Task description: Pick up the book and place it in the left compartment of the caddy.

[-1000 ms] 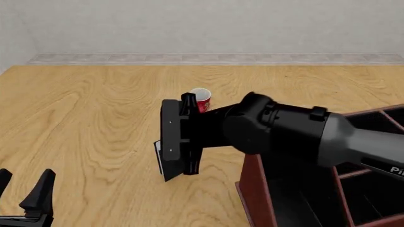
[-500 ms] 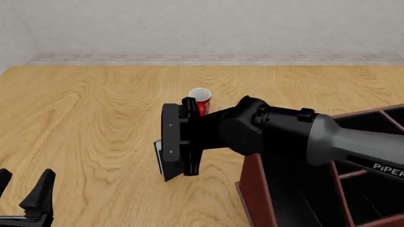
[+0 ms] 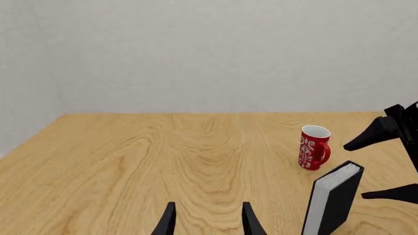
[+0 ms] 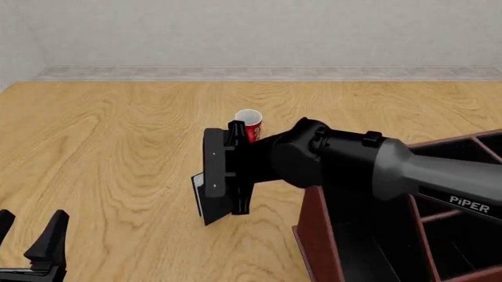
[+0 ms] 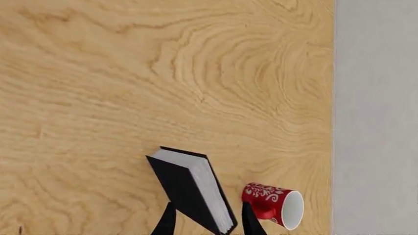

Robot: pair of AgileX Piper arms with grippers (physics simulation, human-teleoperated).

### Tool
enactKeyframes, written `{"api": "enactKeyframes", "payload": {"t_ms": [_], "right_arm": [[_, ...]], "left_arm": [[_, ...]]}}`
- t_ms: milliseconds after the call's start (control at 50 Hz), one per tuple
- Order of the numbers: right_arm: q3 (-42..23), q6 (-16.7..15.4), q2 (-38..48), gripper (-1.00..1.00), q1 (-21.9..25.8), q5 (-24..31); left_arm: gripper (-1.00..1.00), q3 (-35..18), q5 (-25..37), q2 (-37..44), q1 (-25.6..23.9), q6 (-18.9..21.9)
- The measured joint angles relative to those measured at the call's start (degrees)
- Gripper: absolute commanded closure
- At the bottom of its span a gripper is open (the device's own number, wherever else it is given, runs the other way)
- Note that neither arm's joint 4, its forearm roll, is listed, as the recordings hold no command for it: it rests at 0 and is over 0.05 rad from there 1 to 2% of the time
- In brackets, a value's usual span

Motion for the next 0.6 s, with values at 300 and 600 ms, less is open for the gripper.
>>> {"api": "enactKeyframes", "payload": {"t_ms": [300, 600], "right_arm": [[-1.6, -0.6, 1.4, -1.0, -0.6, 0.6], [-2.4, 0.2, 3.1, -1.0, -0.5, 0.4]], "left_arm": [[-1.0, 0.0, 0.0, 0.0, 0.0, 0.0], [-1.0, 0.0, 0.0, 0.0, 0.0, 0.0]]}}
